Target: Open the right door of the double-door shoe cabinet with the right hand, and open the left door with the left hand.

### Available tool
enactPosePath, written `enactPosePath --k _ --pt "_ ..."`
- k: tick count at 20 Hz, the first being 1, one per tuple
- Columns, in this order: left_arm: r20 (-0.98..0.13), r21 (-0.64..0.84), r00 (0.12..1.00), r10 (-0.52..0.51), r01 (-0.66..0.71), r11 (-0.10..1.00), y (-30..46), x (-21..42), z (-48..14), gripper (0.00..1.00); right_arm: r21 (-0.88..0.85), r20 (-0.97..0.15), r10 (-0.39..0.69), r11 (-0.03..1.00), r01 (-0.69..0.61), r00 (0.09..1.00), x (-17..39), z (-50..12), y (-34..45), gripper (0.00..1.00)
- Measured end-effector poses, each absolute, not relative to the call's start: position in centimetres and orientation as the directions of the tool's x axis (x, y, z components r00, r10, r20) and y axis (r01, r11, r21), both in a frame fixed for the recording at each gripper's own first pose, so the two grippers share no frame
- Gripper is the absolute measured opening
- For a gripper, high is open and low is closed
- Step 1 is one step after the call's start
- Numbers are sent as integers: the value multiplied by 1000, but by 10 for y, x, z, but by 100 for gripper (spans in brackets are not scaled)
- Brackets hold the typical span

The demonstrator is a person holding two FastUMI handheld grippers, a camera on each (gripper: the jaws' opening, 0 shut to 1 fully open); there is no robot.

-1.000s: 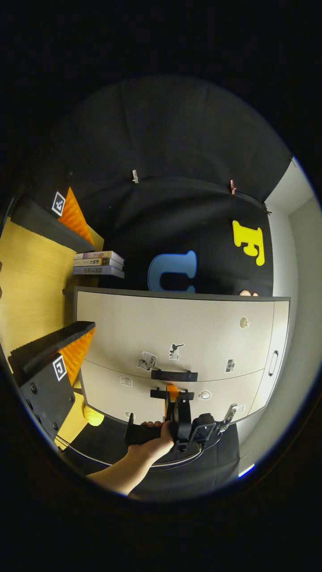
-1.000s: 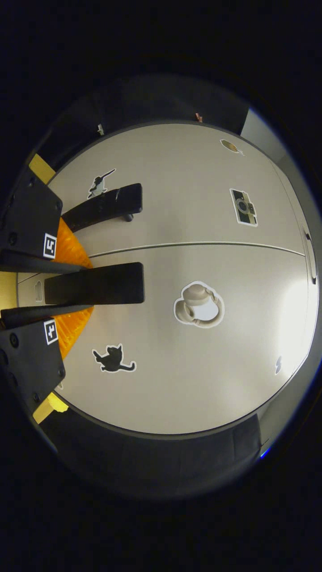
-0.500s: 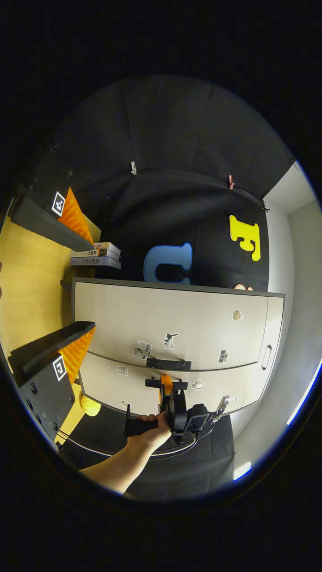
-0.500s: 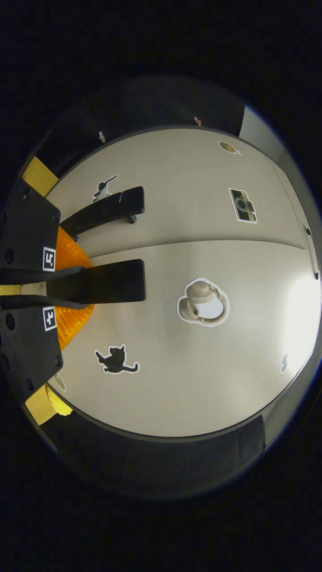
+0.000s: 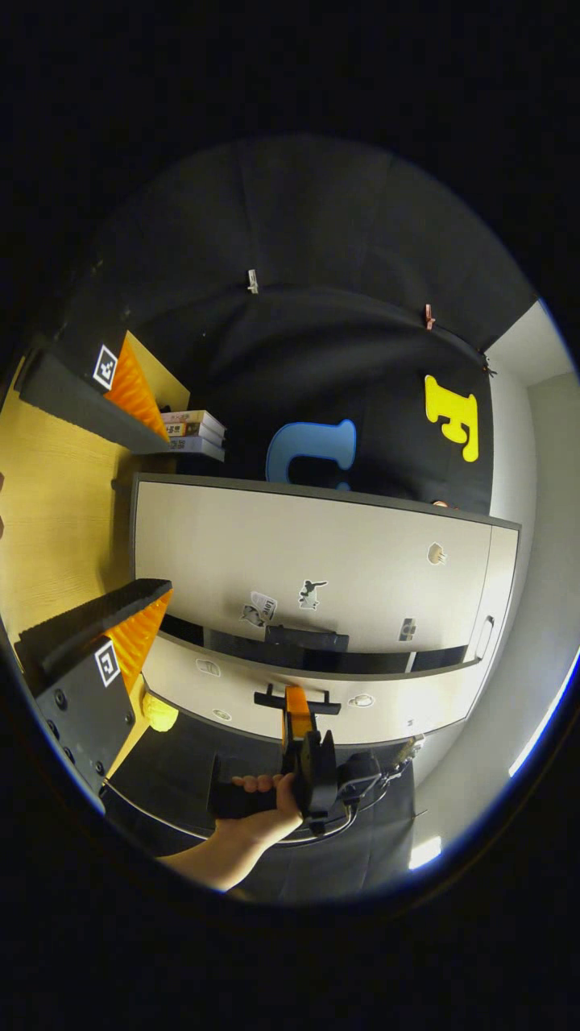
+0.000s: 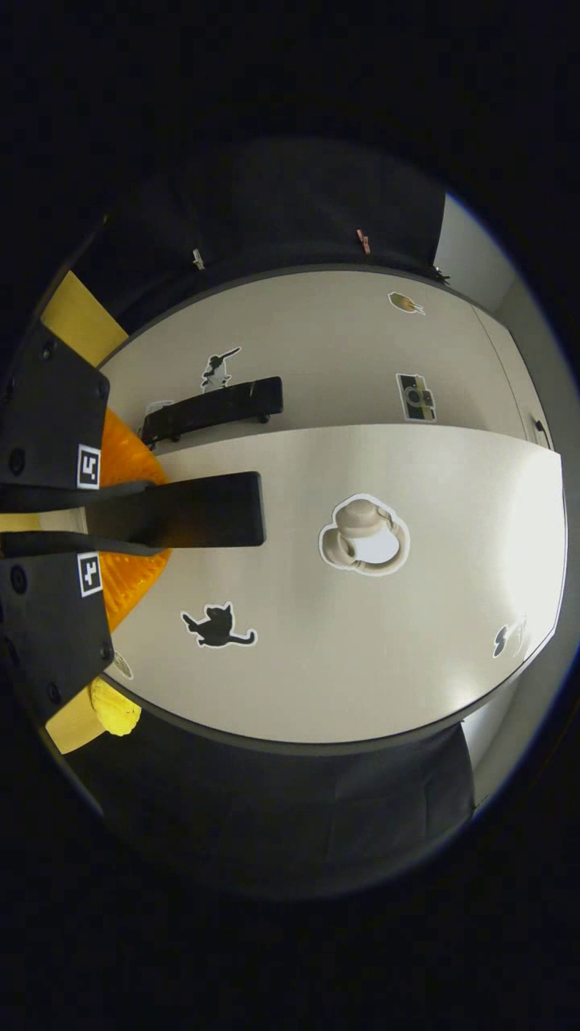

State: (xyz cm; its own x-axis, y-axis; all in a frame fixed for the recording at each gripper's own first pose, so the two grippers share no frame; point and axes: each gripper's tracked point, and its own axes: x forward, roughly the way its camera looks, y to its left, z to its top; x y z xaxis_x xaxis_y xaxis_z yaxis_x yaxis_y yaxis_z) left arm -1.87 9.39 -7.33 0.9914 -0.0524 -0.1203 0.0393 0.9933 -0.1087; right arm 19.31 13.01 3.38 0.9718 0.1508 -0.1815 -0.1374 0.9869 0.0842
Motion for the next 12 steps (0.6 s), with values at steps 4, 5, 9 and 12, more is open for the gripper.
enactPosePath --k 4,5,9,12 --pt "-132 -82 990 -47 36 996 68 -7 -61 97 82 -175 202 978 -190 964 181 36 123 13" --pt "-120 -73 992 -45 36 997 60 -5 -54 97 88 -169 217 975 -204 961 178 36 121 13" --pt "-87 -3 996 0 0 1000 31 -2 -30 97 105 -142 271 961 -257 952 170 40 113 13" --pt "-88 -7 996 7 -7 1000 7 1 -24 96 112 -150 331 942 -317 931 165 41 107 13"
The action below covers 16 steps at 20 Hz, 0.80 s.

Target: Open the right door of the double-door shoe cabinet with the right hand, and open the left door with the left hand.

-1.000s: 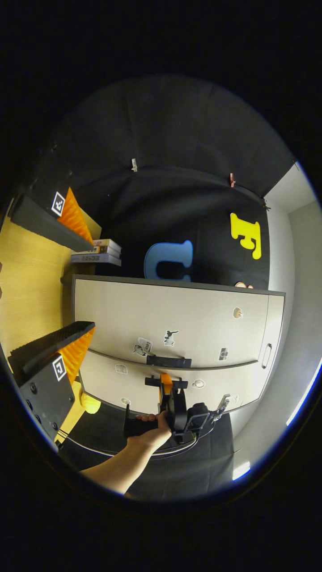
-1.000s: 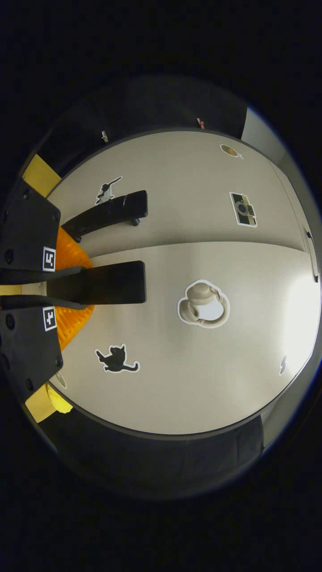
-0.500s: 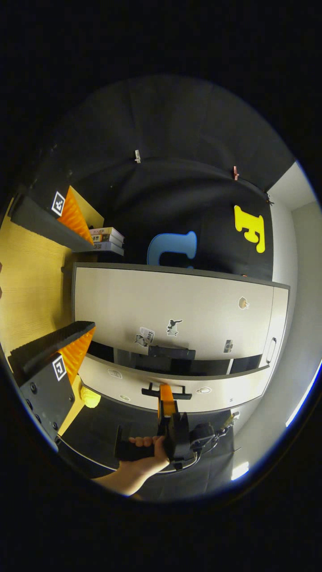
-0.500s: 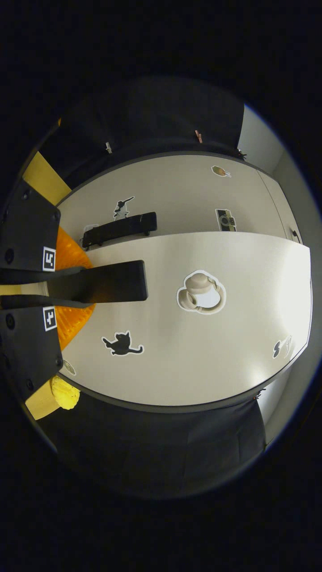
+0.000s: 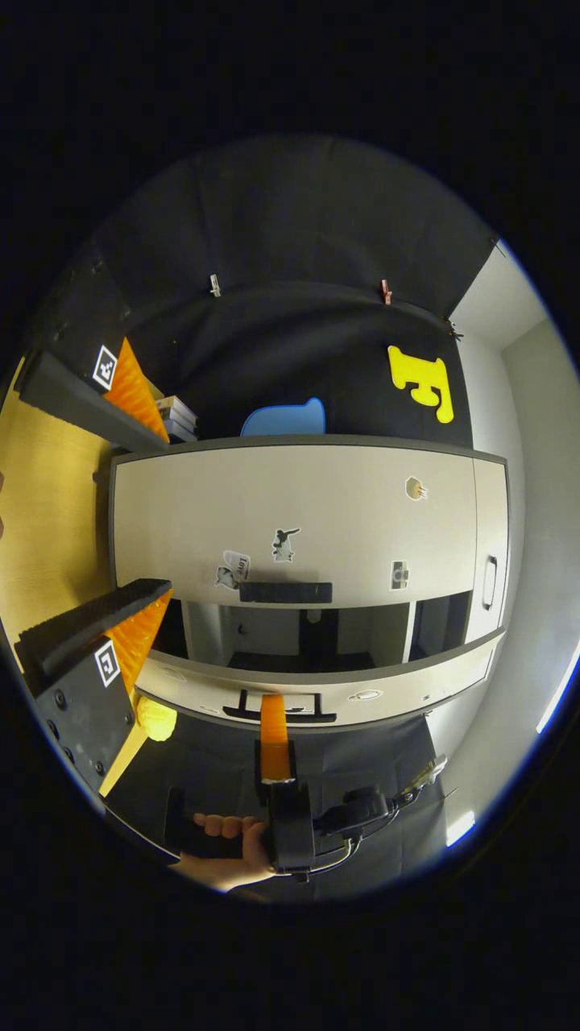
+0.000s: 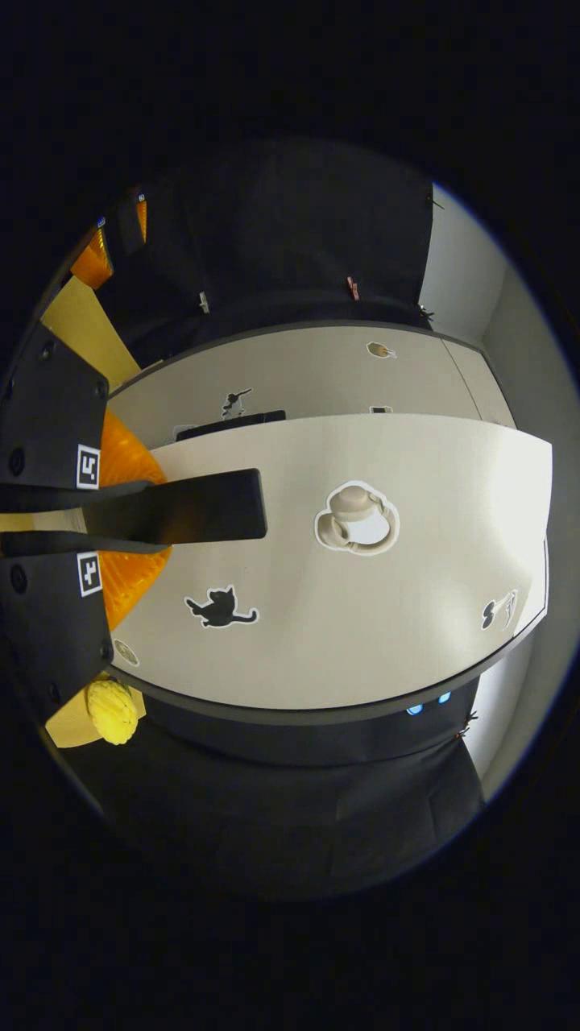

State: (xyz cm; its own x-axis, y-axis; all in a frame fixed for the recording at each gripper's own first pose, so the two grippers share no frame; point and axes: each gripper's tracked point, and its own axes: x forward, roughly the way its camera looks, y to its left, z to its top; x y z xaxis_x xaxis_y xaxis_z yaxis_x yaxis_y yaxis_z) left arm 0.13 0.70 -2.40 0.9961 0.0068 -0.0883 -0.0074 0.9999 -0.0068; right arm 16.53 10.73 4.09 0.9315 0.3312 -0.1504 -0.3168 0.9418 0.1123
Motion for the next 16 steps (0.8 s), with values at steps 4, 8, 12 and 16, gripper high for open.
enactPosePath --k 4,8,12,16 --pt "-103 -14 994 46 -48 999 -14 3 -23 96 114 -147 398 916 -385 905 158 43 99 13" --pt "-119 -25 989 89 -92 995 -29 7 -26 97 147 -143 460 886 -441 877 153 47 93 13" --pt "-117 -9 983 140 -142 990 -39 9 -27 97 149 -134 506 860 -488 852 148 50 85 13" --pt "-122 -26 979 165 -169 985 -56 11 -29 96 181 -105 511 853 -489 853 143 54 73 13"
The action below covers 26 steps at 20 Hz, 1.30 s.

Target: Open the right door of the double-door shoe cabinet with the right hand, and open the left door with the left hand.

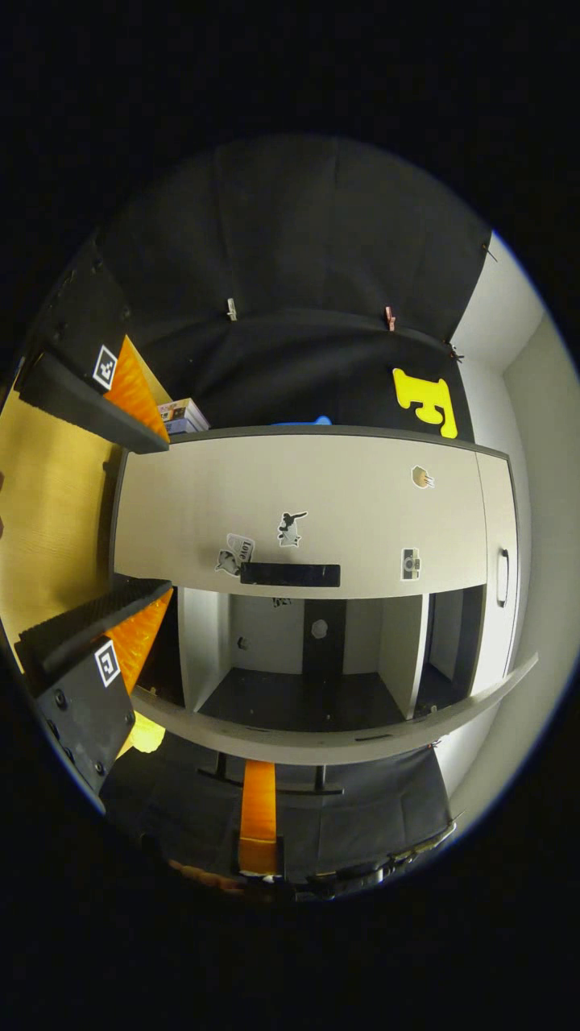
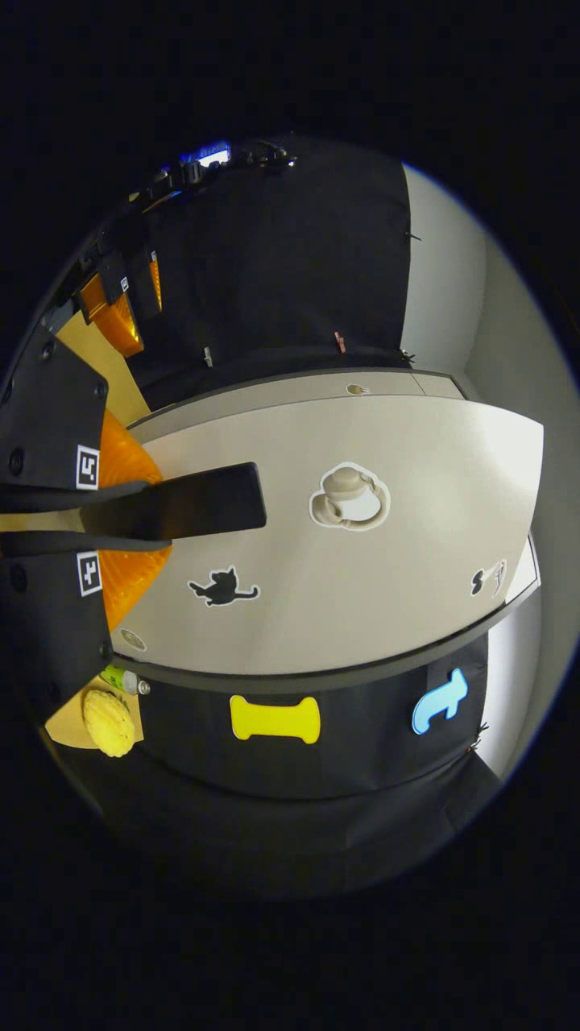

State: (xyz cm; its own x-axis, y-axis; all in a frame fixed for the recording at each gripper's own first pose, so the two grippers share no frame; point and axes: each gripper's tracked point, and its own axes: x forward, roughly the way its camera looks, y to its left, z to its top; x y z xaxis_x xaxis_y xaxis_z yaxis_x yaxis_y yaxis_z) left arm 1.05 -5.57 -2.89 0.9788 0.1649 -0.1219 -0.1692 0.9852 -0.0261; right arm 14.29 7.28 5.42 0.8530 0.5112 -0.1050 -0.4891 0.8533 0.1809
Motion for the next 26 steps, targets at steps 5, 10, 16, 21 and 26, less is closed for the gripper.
enactPosePath --k 5,10,16,21,26 --pt "-129 -18 975 179 -183 983 -75 7 -31 97 164 -122 522 849 -502 844 140 54 61 13" --pt "-134 -14 973 186 -190 982 -84 3 -31 97 176 -123 500 861 -478 857 142 57 46 13" --pt "-134 -14 975 180 -183 983 -94 -1 -30 96 158 -129 428 899 -408 894 147 57 21 12" --pt "-141 -22 977 160 -165 986 -101 -7 -32 97 140 -131 312 946 -294 941 155 57 -8 12" --pt "-145 -4 985 97 -99 995 -92 -4 -32 96 141 -133 220 969 -201 966 155 57 -15 11"
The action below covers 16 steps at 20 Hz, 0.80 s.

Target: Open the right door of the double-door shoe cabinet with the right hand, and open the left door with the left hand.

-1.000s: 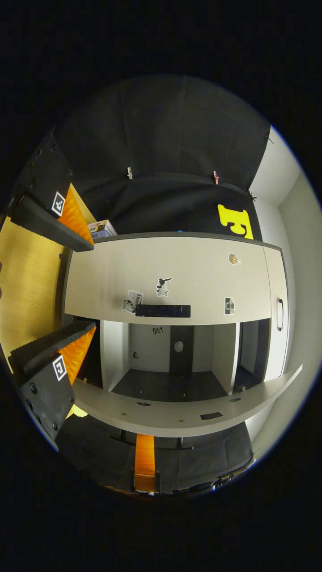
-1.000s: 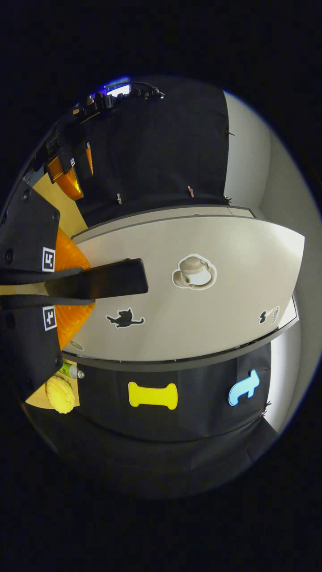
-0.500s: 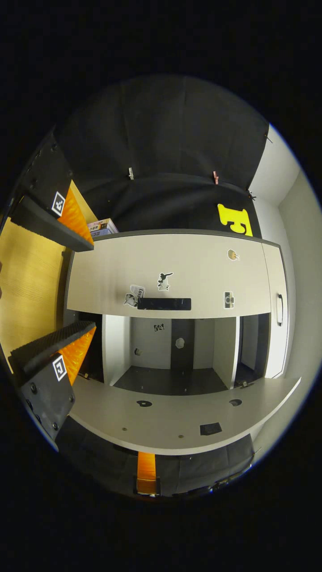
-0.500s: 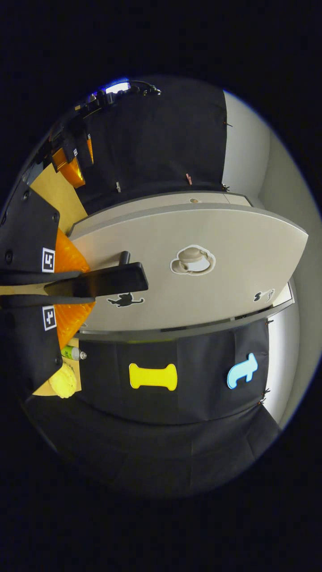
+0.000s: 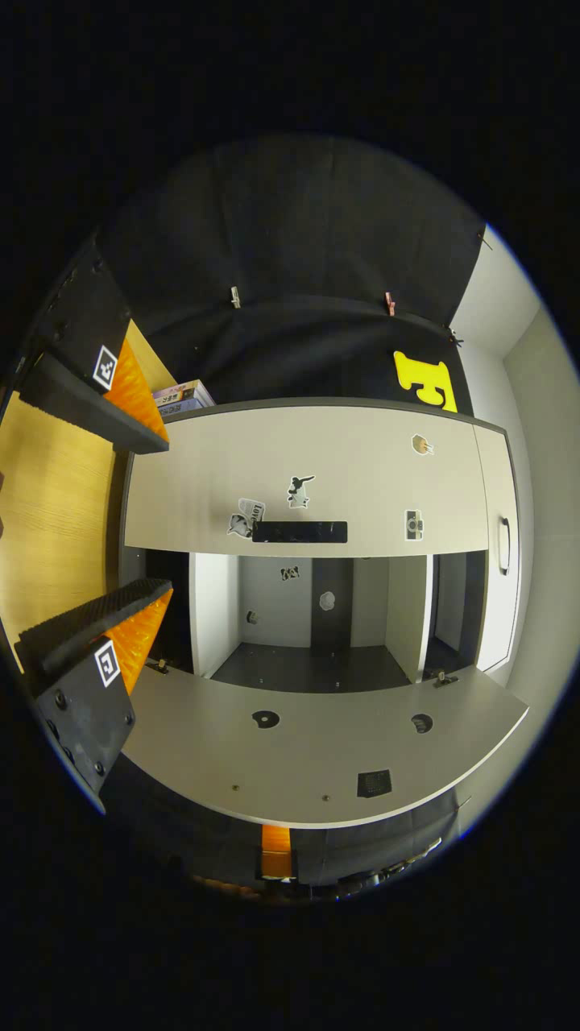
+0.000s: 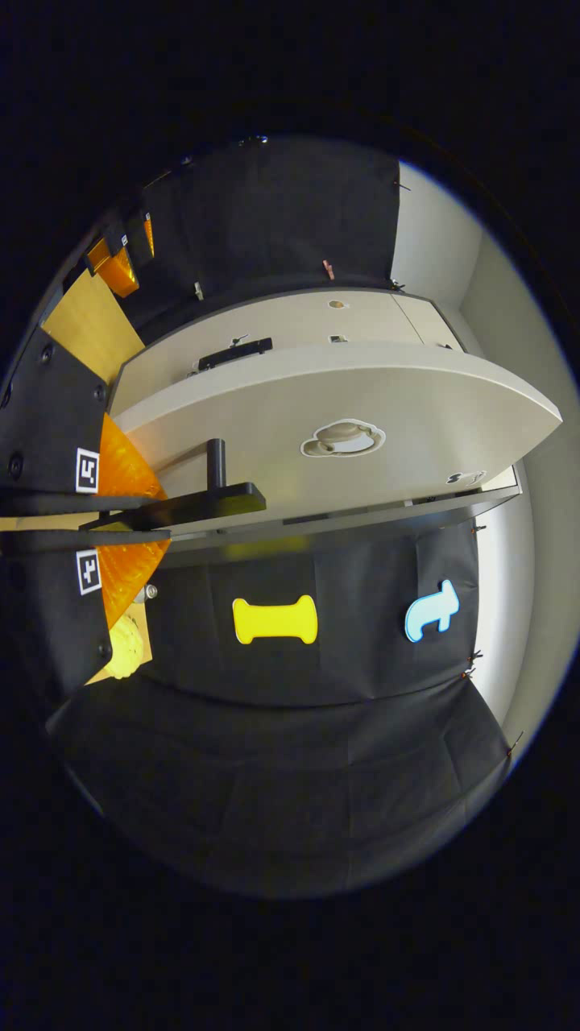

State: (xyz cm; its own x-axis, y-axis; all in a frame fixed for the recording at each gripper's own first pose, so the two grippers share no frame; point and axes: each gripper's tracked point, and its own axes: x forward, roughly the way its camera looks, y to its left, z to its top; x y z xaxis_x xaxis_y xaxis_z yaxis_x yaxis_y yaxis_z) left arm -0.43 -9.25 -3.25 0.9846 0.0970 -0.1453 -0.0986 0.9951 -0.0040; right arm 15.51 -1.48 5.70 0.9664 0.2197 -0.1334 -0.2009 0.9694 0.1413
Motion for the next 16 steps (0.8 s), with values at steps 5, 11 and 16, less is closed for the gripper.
enactPosePath --k 5,11,16 --pt "-131 -29 990 44 -48 998 -65 -1 -26 97 126 -136 114 987 -97 984 145 57 -25 10" --pt "-124 -6 992 -5 4 1000 -27 6 -28 96 138 -176 11 990 13 984 120 47 -25 18" --pt "-105 2 994 -21 21 1000 -5 29 -26 97 125 -194 -26 991 51 981 102 39 -15 66"
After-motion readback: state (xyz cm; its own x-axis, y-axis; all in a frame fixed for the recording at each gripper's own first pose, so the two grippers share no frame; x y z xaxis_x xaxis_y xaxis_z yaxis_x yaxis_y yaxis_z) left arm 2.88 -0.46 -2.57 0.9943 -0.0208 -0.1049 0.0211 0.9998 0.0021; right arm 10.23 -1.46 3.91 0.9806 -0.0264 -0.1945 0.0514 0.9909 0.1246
